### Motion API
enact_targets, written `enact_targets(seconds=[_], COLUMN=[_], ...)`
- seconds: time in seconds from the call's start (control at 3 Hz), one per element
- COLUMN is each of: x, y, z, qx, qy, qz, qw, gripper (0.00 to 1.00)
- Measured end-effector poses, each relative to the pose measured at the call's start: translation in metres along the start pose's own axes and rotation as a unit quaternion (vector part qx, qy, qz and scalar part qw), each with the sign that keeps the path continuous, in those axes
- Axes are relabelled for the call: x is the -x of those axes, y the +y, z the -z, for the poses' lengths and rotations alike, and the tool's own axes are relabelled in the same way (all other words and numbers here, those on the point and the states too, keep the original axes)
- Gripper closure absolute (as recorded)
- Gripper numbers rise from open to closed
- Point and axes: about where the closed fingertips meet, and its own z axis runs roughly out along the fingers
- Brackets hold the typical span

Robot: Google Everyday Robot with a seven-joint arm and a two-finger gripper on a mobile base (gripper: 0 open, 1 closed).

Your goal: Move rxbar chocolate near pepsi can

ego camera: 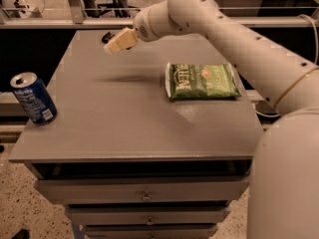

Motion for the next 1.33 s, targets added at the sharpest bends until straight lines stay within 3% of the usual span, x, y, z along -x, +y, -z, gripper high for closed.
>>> enact_targets(seconds=[0.67, 1.33], x=[0.004, -0.019], y=[-0.032, -0.052], z=[-0.085, -0.127], qx=[-0.014, -0.004], qy=[-0.028, -0.019], qz=[-0.036, -0.054], qw=[0.9989, 0.9983], gripper=[0.00, 0.00])
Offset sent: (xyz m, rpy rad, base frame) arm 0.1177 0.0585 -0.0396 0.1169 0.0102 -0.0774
